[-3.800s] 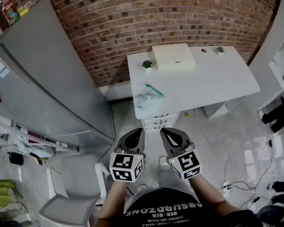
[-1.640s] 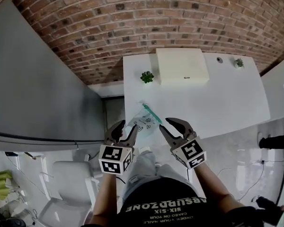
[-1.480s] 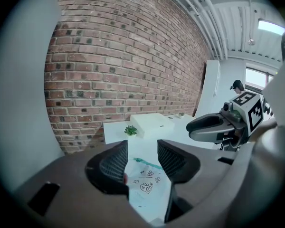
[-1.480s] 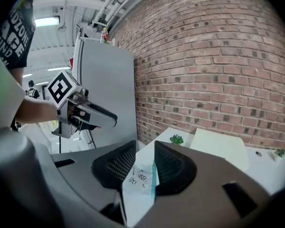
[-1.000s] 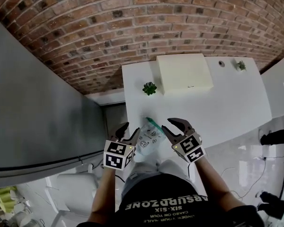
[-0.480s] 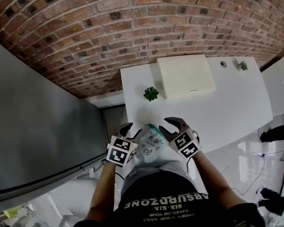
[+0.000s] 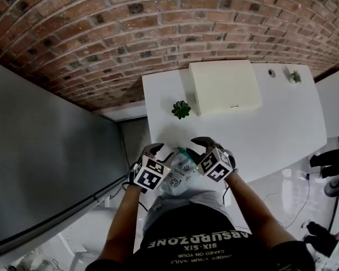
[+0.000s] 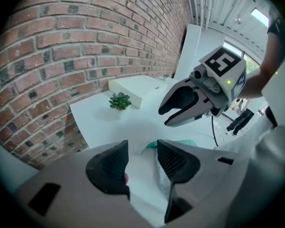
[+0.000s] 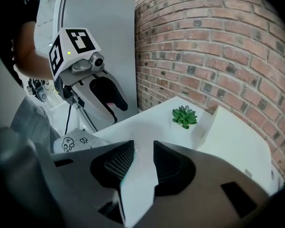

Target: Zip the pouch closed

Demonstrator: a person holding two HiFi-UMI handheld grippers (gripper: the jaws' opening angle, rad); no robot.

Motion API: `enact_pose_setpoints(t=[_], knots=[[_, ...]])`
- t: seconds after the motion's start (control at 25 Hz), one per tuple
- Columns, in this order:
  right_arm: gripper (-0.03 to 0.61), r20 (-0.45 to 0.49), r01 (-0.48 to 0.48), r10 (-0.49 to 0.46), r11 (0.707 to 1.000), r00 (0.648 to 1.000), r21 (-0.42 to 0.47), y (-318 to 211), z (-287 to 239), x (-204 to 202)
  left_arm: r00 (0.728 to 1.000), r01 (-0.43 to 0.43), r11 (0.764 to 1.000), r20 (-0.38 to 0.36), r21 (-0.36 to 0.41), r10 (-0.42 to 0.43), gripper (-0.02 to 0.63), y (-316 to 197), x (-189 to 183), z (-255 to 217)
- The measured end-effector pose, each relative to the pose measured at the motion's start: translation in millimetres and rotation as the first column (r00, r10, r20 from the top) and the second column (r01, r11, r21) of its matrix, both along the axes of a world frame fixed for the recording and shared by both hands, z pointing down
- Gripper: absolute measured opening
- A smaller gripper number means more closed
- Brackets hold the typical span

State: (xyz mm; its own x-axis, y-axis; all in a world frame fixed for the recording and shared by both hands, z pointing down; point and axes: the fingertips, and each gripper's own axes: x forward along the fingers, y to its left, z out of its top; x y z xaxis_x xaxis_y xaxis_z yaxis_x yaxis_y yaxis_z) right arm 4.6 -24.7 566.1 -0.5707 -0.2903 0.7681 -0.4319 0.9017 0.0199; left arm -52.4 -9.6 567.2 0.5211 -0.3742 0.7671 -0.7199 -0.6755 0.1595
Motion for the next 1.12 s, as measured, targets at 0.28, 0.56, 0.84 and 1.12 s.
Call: enact_pose_setpoints(t=[0.28,0.56,0.84,1.12], knots=[[0.123,-0.058,0.073,-0.075,0.996,0.996,-0.043,0.9,27.3,-4.7,0.994,-0.09,0.996,0.059,-0.029,0.092,0.176,-2.8,10.9,28.7],[0.122,-0.096,0.132,-0.14,0.988,0.985,-0.082,-0.2,45.9,-8.2,0.977,-0.167,0.984,0.124,-0.058,0.173,0.176,-3.6,14.9,46.6],[0.121,-0.152,0.193,-0.204,0.978,0.967,-0.083,0.3,62.3,-9.8,0.965,-0.208,0.974,0.145,-0.085,0.218,0.169,-6.7,21.3,59.7],[0.118,-0.203,0.242,-0.25,0.968,0.947,-0.062,1.6,74.0,-11.0,0.943,-0.265,0.958,0.178,-0.108,0.281,0.156,-5.0,25.7,71.1]])
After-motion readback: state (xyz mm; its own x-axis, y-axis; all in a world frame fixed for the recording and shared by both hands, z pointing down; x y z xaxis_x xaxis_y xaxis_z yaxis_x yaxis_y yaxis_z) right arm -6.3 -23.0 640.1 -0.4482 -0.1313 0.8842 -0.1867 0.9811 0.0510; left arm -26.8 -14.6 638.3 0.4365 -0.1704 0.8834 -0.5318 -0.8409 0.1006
